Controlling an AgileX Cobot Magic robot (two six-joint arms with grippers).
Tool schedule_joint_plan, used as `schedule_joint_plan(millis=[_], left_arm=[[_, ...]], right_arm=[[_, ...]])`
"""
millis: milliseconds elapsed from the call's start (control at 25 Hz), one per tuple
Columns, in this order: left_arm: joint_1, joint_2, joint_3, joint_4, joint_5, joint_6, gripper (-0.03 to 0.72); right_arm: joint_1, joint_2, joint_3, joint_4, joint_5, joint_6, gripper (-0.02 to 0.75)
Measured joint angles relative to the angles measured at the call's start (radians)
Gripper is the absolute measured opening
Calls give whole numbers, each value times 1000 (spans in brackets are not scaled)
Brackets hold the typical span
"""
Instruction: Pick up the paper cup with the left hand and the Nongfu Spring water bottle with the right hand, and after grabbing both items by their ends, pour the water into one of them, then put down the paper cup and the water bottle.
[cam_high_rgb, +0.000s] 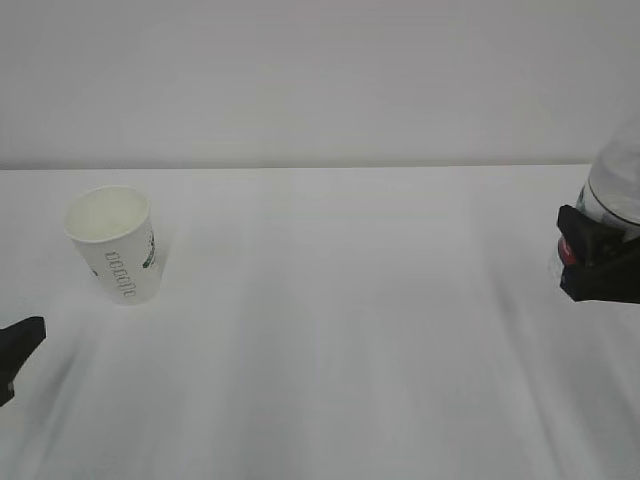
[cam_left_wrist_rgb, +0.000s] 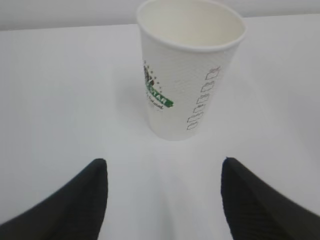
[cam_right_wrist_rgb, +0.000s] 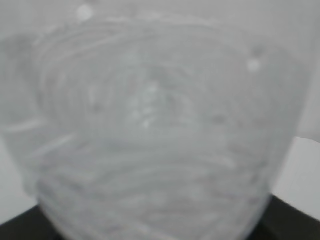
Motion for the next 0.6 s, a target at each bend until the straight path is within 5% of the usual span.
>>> schedule_joint_plan(millis=[160, 360, 600], left_arm=[[0, 0, -37, 76, 0, -6, 540], [0, 0, -64, 90, 0, -34, 669], [0, 47, -100, 112, 0, -40, 692]], right_arm=[[0, 0, 0, 17, 0, -2, 458], [0, 0, 0, 19, 0, -4, 458], [0, 0, 0, 19, 0, -6, 457]])
